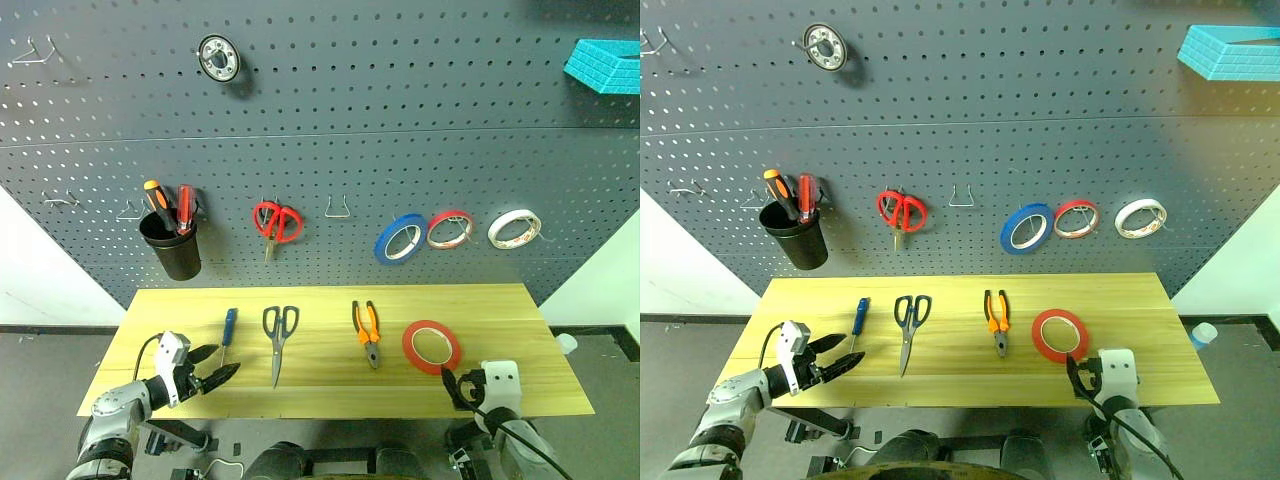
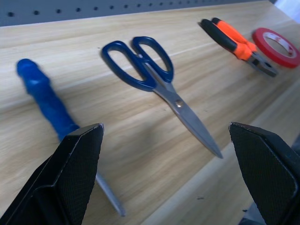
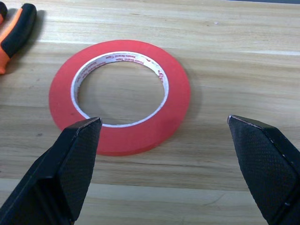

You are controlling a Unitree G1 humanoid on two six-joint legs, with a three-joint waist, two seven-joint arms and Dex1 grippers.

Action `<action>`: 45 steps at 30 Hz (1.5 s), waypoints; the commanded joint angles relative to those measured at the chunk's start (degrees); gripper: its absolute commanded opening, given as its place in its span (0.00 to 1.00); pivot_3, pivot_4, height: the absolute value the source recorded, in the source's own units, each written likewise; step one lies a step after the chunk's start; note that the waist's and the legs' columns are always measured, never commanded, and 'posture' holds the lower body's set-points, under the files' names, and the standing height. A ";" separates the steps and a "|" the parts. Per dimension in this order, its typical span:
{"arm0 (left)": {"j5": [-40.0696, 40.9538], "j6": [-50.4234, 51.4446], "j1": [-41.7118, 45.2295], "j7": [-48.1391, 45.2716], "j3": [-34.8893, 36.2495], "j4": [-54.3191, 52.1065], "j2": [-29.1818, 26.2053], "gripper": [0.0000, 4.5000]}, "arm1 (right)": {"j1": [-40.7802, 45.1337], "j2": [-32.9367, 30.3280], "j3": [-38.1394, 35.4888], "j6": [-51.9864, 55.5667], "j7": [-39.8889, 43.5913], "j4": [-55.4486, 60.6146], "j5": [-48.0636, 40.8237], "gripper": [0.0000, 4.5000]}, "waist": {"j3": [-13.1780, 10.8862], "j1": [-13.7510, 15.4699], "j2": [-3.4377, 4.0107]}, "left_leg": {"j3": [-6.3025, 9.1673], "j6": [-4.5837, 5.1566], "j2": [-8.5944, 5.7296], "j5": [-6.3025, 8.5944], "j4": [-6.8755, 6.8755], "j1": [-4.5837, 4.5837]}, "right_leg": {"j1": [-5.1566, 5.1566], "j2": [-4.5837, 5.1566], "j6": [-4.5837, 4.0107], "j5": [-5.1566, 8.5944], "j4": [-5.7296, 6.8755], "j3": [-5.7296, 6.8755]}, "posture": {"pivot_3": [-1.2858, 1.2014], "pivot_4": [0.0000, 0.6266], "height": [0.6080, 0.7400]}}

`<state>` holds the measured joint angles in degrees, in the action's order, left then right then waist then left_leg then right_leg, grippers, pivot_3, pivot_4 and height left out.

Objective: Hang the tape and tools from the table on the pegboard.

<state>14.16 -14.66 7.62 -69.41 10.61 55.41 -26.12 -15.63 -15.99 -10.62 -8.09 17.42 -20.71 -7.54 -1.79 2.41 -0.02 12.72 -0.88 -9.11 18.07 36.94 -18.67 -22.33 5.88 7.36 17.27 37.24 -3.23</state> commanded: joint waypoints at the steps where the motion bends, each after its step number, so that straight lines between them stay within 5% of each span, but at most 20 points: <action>1: -0.36 -1.19 0.48 -0.93 -0.45 0.05 -0.57 0.99 | -0.10 -0.47 -1.01 -0.12 0.33 1.64 -0.73 1.00 | 0.00 -0.01 0.01 | 0.00 0.00 0.00 0.00 0.00 0.00 | 0.00 0.00 0.00 0.00 0.00 0.00 | 0.53 0.04 1.00; 9: 0.26 -0.50 0.10 -2.19 -1.08 -3.17 -0.58 0.99 | -3.82 0.80 0.39 3.02 4.93 16.22 -7.01 1.00 | -0.40 -0.07 0.17 | 0.00 0.02 0.03 0.01 -0.01 -0.02 | -0.01 0.00 0.01 0.01 -0.01 -0.02 | 0.52 0.08 1.00; 21: 1.20 16.90 -3.02 2.99 -5.27 -39.38 -3.80 0.99 | 1.87 0.69 5.71 24.17 -3.58 31.83 -1.33 1.00 | -2.19 -0.07 0.18 | -0.01 0.02 0.05 0.02 0.01 -0.60 | -0.49 0.00 -0.01 -0.01 -0.03 -0.01 | 0.53 0.16 1.00; 45: 3.32 25.54 -6.16 6.57 -7.17 -51.04 -6.73 0.99 | 4.78 2.05 13.03 40.38 -7.19 33.00 3.52 1.00 | -6.24 -0.11 -0.11 | -0.06 -0.28 0.07 -0.15 0.04 -1.51 | -1.18 0.05 -0.06 -0.05 -0.06 0.01 | 0.53 0.27 1.00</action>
<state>16.09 10.81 1.72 -63.00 2.99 6.69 -32.12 -10.80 -14.13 2.02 32.20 10.16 9.92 -4.62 -8.03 2.30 -0.12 12.66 -1.16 -9.04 17.92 37.00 -20.24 -23.56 5.94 7.30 17.22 37.19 -3.22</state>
